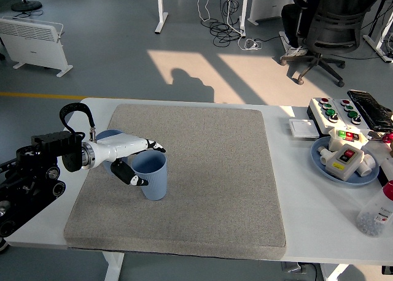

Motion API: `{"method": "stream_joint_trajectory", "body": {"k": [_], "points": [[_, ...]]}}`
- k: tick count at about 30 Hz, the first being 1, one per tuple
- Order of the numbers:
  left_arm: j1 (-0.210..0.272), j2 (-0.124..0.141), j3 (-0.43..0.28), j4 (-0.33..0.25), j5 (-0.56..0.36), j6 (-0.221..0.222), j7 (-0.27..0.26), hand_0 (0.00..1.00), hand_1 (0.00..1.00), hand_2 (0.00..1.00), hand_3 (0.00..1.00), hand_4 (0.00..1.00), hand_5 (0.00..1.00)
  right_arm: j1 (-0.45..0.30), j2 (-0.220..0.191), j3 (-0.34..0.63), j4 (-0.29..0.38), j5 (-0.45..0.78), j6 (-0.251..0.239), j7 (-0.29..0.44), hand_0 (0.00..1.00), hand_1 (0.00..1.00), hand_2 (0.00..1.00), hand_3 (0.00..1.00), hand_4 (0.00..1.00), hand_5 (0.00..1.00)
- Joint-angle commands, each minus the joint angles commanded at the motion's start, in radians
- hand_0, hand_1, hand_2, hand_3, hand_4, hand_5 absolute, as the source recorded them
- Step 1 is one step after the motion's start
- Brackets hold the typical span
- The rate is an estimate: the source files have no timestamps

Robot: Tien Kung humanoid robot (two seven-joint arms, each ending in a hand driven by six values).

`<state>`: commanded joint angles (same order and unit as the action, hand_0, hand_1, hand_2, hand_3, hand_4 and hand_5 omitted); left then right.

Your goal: Push cup pick cup insert cup

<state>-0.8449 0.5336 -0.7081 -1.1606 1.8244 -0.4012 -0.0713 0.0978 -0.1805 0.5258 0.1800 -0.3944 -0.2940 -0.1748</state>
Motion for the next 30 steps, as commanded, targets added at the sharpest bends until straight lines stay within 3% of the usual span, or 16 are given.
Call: {"method": "stream_joint_trajectory", "body": {"k": [7,11,16,19,24,30], "points": [[0.004,0.01,-0.036,-0.037,0.018,-0.013,0.005,0.596,0.589,0.607,0.54,0.696,0.126,0.001,0.001,0.001,0.0,0.001,0.0,0.001,0.691,0.609,0.634,0.551,0.108,0.413],[0.005,0.028,-0.084,-0.091,0.035,-0.031,0.01,0.593,0.579,0.6,0.539,0.692,0.122,0.002,0.001,-0.002,0.0,0.006,-0.001,0.002,0.691,0.609,0.634,0.551,0.107,0.414],[-0.003,0.072,-0.152,-0.165,0.024,-0.052,0.016,0.591,0.583,0.6,0.539,0.691,0.123,0.002,0.001,-0.001,0.0,0.006,0.0,0.001,0.691,0.61,0.634,0.551,0.107,0.415],[-0.03,0.123,-0.147,-0.19,-0.009,-0.067,0.015,0.591,0.583,0.6,0.539,0.691,0.123,0.001,0.001,-0.004,0.0,0.014,-0.001,0.002,0.691,0.61,0.634,0.551,0.107,0.415],[-0.094,0.193,-0.11,-0.159,-0.018,-0.073,0.007,0.592,0.582,0.601,0.537,0.688,0.124,0.0,-0.001,-0.004,0.0,0.013,-0.001,0.0,0.691,0.608,0.634,0.551,0.108,0.415],[-0.149,0.222,-0.076,-0.071,-0.009,-0.061,-0.002,0.587,0.581,0.606,0.533,0.681,0.125,0.0,-0.001,-0.009,0.0,0.019,-0.001,0.001,0.691,0.609,0.633,0.551,0.107,0.415]]}}
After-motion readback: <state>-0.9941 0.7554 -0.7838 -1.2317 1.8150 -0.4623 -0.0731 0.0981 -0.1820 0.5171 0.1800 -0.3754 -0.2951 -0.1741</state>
